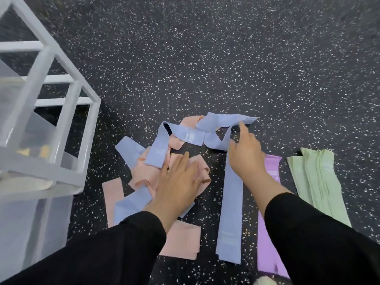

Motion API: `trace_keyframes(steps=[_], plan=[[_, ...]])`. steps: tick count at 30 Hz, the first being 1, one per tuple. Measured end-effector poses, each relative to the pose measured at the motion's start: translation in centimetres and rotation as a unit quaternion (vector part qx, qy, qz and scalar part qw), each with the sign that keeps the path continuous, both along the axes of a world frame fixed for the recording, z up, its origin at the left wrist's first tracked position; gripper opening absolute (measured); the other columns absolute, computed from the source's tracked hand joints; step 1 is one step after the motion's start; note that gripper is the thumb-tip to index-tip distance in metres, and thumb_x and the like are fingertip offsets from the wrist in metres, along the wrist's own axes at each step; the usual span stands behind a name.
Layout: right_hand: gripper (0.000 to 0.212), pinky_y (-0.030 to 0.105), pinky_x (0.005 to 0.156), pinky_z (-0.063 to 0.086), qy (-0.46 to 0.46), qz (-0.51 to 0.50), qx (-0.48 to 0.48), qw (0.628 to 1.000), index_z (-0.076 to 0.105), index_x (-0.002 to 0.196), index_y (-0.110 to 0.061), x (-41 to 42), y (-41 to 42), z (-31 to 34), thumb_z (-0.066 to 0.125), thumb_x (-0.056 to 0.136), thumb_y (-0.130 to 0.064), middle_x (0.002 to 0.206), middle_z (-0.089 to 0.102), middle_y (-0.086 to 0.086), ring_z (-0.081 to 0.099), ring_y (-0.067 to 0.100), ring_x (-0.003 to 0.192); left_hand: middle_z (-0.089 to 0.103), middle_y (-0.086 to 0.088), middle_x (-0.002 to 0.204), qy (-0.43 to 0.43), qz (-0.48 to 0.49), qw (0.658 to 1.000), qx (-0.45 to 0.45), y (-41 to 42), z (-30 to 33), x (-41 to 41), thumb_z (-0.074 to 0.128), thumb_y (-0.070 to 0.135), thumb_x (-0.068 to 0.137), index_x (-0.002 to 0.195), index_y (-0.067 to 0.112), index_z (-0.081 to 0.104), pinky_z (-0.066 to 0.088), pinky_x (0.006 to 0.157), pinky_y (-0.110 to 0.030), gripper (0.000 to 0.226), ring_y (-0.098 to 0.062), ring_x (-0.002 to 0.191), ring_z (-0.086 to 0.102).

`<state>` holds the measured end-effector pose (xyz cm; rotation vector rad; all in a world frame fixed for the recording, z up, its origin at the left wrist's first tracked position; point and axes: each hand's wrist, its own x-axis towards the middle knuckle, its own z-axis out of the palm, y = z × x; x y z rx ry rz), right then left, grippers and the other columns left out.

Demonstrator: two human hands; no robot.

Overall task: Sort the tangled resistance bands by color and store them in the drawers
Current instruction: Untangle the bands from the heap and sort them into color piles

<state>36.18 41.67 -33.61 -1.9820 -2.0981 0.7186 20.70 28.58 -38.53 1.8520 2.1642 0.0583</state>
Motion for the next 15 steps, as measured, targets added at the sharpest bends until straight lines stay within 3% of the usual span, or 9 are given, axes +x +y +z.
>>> trace_keyframes(steps=[5, 8, 10, 12, 14, 15], plan=[[0.074, 0.056, 0.101, 0.042, 0.04, -0.103, -0.026, 0.994, -0.005, 0.158, -0.037, 0.0, 4.1, -1.4, 0.041, 0.102, -0.024, 0.133, 0.054, 0.011, 0.054, 0.035, 0.118, 0.049, -0.001, 0.154, 0.007, 0.012, 1.0, 0.021, 1.0, 0.7, 0.2, 0.034, 0.056, 0.104, 0.116, 0.032, 0.06, 0.023, 0.121, -0.055, 0.037, -0.02, 0.147, 0.037], [0.076, 0.058, 0.103, 0.04, 0.034, -0.106, -0.058, 0.992, -0.004, 0.158, -0.041, 0.5, 5.7, -1.9, 0.04, 0.1, -0.019, 0.13, 0.057, 0.01, 0.054, 0.036, 0.116, 0.055, 0.001, 0.143, 0.017, 0.014, 1.0, 0.016, 1.7, 1.0, 0.3, 0.032, 0.06, 0.103, 0.11, 0.032, 0.063, 0.024, 0.12, -0.056, 0.042, -0.02, 0.141, 0.043], [0.066, 0.058, 0.107, 0.036, 0.025, -0.095, -0.083, 0.992, 0.014, 0.158, -0.038, 0.7, 6.8, -2.0, 0.037, 0.099, -0.017, 0.141, 0.05, 0.008, 0.049, 0.036, 0.124, 0.058, 0.0, 0.137, 0.022, 0.013, 1.0, 0.013, 1.9, 1.2, 0.3, 0.034, 0.06, 0.102, 0.11, 0.03, 0.064, 0.026, 0.12, -0.056, 0.044, -0.022, 0.137, 0.046], [0.057, 0.052, 0.103, 0.043, 0.066, -0.099, -0.082, 0.99, 0.038, 0.151, -0.031, 1.1, 7.6, -2.1, 0.034, 0.096, -0.016, 0.141, 0.053, 0.008, 0.054, 0.036, 0.118, 0.059, 0.0, 0.131, 0.022, 0.014, 1.0, 0.009, 2.0, 1.6, 0.2, 0.035, 0.061, 0.101, 0.109, 0.027, 0.065, 0.034, 0.112, -0.056, 0.045, -0.023, 0.131, 0.05], [0.048, 0.036, 0.081, 0.047, 0.142, -0.12, -0.047, 0.981, 0.058, 0.135, -0.021, 1.4, 7.4, -2.1, 0.034, 0.095, -0.016, 0.122, 0.065, 0.007, 0.057, 0.027, 0.09, 0.058, 0.0, 0.132, 0.013, 0.016, 1.0, -0.006, 2.1, 2.0, 0.2, 0.034, 0.061, 0.101, 0.111, 0.026, 0.064, 0.038, 0.107, -0.055, 0.047, -0.023, 0.131, 0.049], [0.04, 0.032, 0.07, 0.04, 0.193, -0.132, -0.021, 0.972, 0.067, 0.118, -0.015, 1.3, 7.1, -1.7, 0.035, 0.094, -0.018, 0.103, 0.067, 0.009, 0.049, 0.022, 0.076, 0.057, 0.0, 0.135, 0.01, 0.016, 1.0, -0.011, 2.2, 2.2, 0.2, 0.034, 0.061, 0.101, 0.112, 0.027, 0.063, 0.039, 0.107, -0.055, 0.047, -0.023, 0.133, 0.047]])
